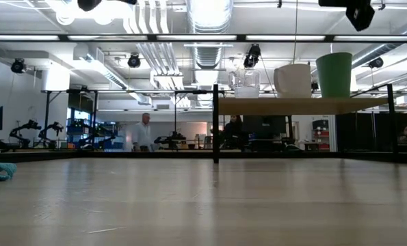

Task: Stack small to large cups/mugs on shelf
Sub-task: Return to Home Position

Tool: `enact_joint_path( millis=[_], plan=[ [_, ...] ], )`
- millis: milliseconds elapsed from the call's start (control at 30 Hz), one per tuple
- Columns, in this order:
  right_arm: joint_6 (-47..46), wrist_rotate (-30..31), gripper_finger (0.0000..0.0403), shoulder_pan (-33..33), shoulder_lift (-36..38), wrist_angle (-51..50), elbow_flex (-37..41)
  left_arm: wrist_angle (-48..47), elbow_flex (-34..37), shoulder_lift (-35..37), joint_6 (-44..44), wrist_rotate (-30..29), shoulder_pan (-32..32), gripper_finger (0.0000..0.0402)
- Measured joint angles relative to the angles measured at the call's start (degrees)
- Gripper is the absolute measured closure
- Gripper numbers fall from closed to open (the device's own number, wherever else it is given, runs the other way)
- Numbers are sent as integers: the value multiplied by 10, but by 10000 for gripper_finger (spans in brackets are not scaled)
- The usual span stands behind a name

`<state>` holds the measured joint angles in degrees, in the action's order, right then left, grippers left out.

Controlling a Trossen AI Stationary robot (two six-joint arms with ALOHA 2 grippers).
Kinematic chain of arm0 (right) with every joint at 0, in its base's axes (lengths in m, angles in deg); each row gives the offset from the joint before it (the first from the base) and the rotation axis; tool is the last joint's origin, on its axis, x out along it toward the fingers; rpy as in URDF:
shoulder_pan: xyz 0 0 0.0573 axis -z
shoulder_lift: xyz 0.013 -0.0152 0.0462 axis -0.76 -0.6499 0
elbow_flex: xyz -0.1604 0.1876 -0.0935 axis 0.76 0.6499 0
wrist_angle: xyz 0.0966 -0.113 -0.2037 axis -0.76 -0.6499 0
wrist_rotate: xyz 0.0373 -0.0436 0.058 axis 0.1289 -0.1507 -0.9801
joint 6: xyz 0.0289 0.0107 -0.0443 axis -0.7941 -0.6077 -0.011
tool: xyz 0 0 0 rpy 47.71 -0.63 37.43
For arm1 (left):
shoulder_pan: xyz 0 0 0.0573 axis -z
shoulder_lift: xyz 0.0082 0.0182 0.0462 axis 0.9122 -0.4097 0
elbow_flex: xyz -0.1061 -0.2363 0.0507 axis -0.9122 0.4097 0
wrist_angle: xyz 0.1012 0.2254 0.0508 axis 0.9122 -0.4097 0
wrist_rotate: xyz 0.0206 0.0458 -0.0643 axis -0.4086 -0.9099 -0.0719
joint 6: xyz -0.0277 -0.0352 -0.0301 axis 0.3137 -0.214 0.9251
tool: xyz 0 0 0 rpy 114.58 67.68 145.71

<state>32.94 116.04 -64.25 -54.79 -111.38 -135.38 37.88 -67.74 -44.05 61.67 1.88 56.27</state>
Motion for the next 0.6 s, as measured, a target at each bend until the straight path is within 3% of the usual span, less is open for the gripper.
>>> enact_joint_path(
  millis=[233,333,600],
  plan=[
    [55,-136,394,0,99,146,129,222,186,83,-43,126,4,402],
    [74,-165,394,0,129,200,169,307,251,105,-82,173,13,402],
    [133,-178,394,0,198,227,224,398,391,184,-115,182,30,402]
  ],
)
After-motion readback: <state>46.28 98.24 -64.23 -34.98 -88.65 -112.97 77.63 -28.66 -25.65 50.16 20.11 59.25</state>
